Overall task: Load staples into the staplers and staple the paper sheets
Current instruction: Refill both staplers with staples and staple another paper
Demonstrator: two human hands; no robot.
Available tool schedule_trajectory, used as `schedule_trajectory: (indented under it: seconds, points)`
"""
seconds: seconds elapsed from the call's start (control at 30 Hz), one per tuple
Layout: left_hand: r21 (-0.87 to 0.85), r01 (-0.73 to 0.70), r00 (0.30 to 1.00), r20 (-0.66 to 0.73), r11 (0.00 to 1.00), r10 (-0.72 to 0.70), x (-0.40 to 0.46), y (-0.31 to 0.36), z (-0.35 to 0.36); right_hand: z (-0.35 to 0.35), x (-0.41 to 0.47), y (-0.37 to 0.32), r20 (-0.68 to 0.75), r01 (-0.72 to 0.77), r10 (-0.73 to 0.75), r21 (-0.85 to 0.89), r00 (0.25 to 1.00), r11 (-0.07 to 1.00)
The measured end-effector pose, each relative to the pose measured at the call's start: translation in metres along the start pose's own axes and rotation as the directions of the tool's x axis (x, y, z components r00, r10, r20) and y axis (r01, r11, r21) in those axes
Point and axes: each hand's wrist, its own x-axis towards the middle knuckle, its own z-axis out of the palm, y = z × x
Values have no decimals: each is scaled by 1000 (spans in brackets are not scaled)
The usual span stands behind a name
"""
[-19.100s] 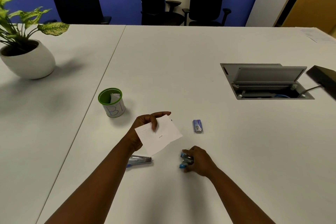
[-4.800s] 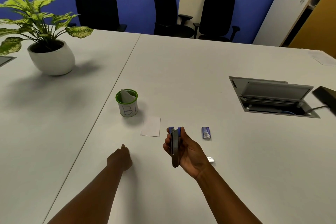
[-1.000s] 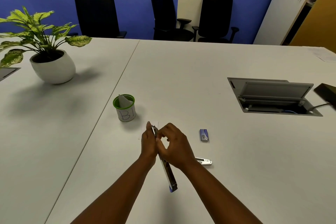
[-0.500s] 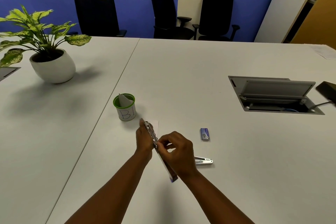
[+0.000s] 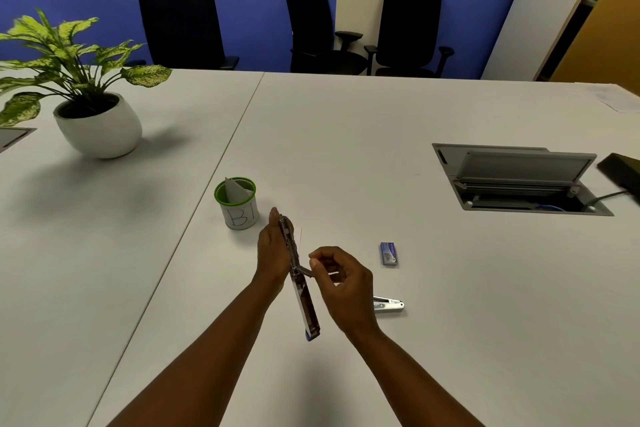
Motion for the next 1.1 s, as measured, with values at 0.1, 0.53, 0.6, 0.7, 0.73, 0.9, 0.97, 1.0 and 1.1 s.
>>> schedule_trajectory:
  seconds: [0.1, 0.53, 0.6, 0.7, 0.73, 0.9, 0.97, 1.0, 1.1]
  points:
    - [63, -64, 997, 48, 996, 61, -1, 7, 3, -2, 3, -3, 23, -36, 35, 39, 999, 999]
    - [143, -121, 990, 93, 982, 109, -5, 11, 7, -14, 10, 0, 163, 221, -197, -144, 967, 965]
    - [154, -92, 993, 91, 984, 79, -5, 9, 6, -20, 14, -3, 280, 335, -264, -251, 923, 908]
    - [181, -66, 995, 92, 981, 50, -5, 4, 4, -26, 20, -6, 419, 531, -365, -401, 831, 747]
    - [189, -52, 995, 90, 981, 35, -5, 2, 4, -27, 22, -7, 467, 578, -379, -423, 799, 698]
    - [209, 36, 996, 77, 977, -53, -5, -8, 2, -27, 29, -4, 581, 627, -345, -398, 737, 670]
    - [214, 60, 994, 78, 975, -78, -6, -10, 1, -25, 30, -1, 582, 547, -273, -369, 766, 751]
    - [221, 64, 994, 76, 973, -82, -6, -10, 1, -24, 31, 1, 583, 498, -229, -355, 780, 792]
    - [291, 46, 994, 78, 956, -72, -8, -14, 1, -21, 31, 5, 613, 389, -109, -344, 782, 854]
